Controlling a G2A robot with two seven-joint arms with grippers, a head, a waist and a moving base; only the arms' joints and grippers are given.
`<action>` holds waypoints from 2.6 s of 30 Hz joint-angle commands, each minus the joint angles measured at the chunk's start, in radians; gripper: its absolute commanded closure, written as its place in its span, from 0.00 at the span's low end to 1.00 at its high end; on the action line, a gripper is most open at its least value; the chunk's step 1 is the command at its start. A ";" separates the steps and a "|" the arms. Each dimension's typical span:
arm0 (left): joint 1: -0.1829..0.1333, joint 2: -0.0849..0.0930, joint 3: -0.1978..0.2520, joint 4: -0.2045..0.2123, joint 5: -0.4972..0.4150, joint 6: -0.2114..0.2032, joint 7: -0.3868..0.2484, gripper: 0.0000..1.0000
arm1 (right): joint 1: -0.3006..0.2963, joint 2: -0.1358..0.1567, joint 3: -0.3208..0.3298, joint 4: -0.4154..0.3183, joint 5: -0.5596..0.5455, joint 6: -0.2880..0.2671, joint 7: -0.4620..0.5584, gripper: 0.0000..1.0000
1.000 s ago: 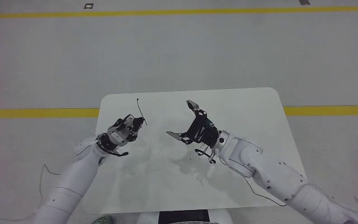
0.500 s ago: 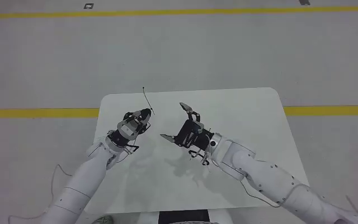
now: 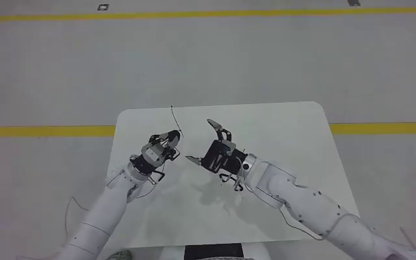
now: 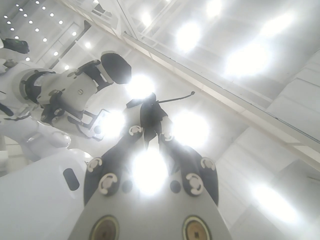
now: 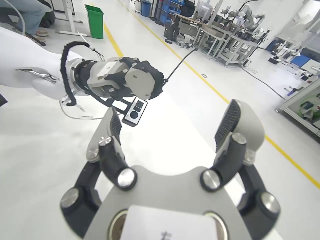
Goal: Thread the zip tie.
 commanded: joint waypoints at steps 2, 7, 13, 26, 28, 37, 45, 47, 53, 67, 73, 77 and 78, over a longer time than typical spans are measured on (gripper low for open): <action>0.000 -0.001 0.001 -0.001 0.000 0.000 -0.001 1.00 | -0.006 -0.005 0.006 0.005 -0.017 -0.002 0.009 0.50; 0.000 -0.001 0.001 -0.001 0.000 0.000 -0.001 1.00 | -0.022 -0.016 0.016 0.008 -0.046 0.005 0.018 0.65; 0.000 -0.001 0.001 -0.001 0.000 0.000 -0.001 1.00 | -0.036 -0.031 0.015 0.007 -0.078 0.000 0.045 0.65; 0.000 -0.001 0.001 -0.001 0.000 0.000 -0.001 1.00 | -0.036 -0.069 0.013 0.020 -0.097 -0.019 0.057 0.69; 0.000 -0.001 0.001 -0.001 0.000 0.000 -0.001 1.00 | -0.034 -0.075 0.014 0.023 -0.097 -0.017 0.058 0.70; 0.000 -0.001 0.001 -0.001 0.000 0.000 -0.001 1.00 | -0.031 -0.103 0.018 0.033 -0.101 -0.011 0.071 0.76; 0.000 -0.001 0.001 -0.001 0.000 0.000 -0.001 1.00 | -0.035 -0.123 0.023 0.043 -0.111 -0.018 0.066 0.78; 0.000 -0.001 0.001 -0.001 0.000 0.000 -0.001 1.00 | -0.037 -0.127 0.026 0.046 -0.115 -0.020 0.066 0.80; 0.000 -0.001 0.001 -0.001 0.000 0.000 -0.001 1.00 | -0.040 -0.139 0.034 0.054 -0.125 -0.027 0.067 0.84; 0.000 -0.001 0.001 -0.001 0.000 0.000 -0.001 1.00 | -0.044 -0.165 0.054 0.062 -0.147 -0.051 0.075 0.85; 0.000 -0.001 0.001 -0.001 0.000 0.000 -0.001 1.00 | -0.052 -0.174 0.066 0.064 -0.158 -0.057 0.076 1.00; 0.000 -0.001 0.001 -0.001 0.000 0.000 -0.001 1.00 | -0.060 -0.177 0.075 0.063 -0.167 -0.067 0.078 1.00; 0.000 -0.001 0.001 -0.001 0.000 0.000 -0.001 1.00 | -0.064 -0.178 0.080 0.063 -0.168 -0.070 0.077 1.00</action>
